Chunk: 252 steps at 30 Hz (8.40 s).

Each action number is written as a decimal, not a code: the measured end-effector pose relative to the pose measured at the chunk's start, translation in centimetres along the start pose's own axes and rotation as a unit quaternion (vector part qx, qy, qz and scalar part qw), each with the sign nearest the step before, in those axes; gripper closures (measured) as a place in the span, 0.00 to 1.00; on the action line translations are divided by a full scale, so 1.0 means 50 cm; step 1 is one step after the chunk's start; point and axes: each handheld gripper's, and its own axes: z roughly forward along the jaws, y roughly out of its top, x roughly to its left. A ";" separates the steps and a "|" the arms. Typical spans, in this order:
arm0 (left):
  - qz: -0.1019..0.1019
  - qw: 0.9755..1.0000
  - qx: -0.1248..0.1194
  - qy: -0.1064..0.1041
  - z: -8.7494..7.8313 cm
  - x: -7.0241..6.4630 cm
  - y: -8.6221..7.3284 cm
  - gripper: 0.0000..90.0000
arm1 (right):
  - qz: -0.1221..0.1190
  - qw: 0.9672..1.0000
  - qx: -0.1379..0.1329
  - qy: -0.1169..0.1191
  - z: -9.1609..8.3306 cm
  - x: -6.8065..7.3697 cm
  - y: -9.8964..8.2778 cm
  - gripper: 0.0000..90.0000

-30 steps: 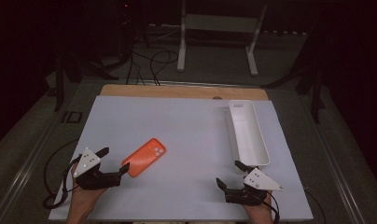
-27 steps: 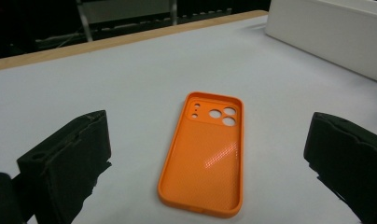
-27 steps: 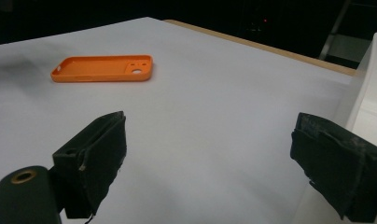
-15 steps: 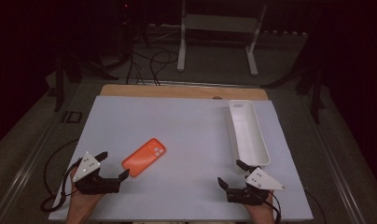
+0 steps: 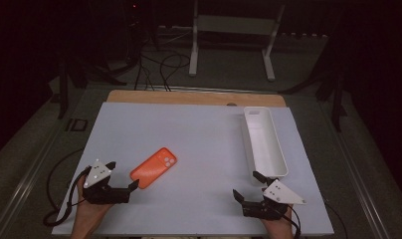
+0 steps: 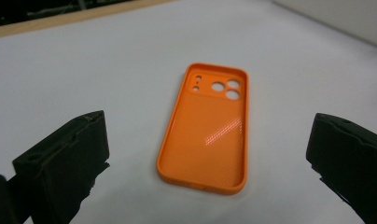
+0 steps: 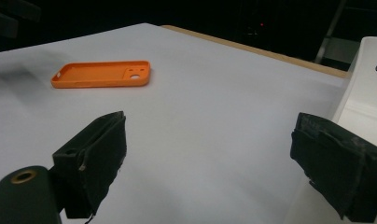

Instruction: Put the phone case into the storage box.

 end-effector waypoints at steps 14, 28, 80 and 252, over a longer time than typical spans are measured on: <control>0.021 0.996 0.086 -0.003 0.053 -0.003 0.032 0.00 | 0.004 1.000 0.000 -0.002 -0.001 -0.001 0.001 0.12; 0.047 0.986 0.158 -0.004 0.110 -0.007 0.045 0.00 | 0.004 1.000 0.003 -0.001 0.002 -0.003 -0.001 0.12; 0.047 0.960 0.275 -0.032 0.177 0.000 0.042 0.17 | 0.002 1.000 0.005 -0.002 0.005 0.000 0.001 0.12; 0.044 0.985 -0.018 -0.168 0.118 -0.148 0.152 0.27 | 0.130 0.960 0.034 0.244 0.211 0.011 0.245 0.93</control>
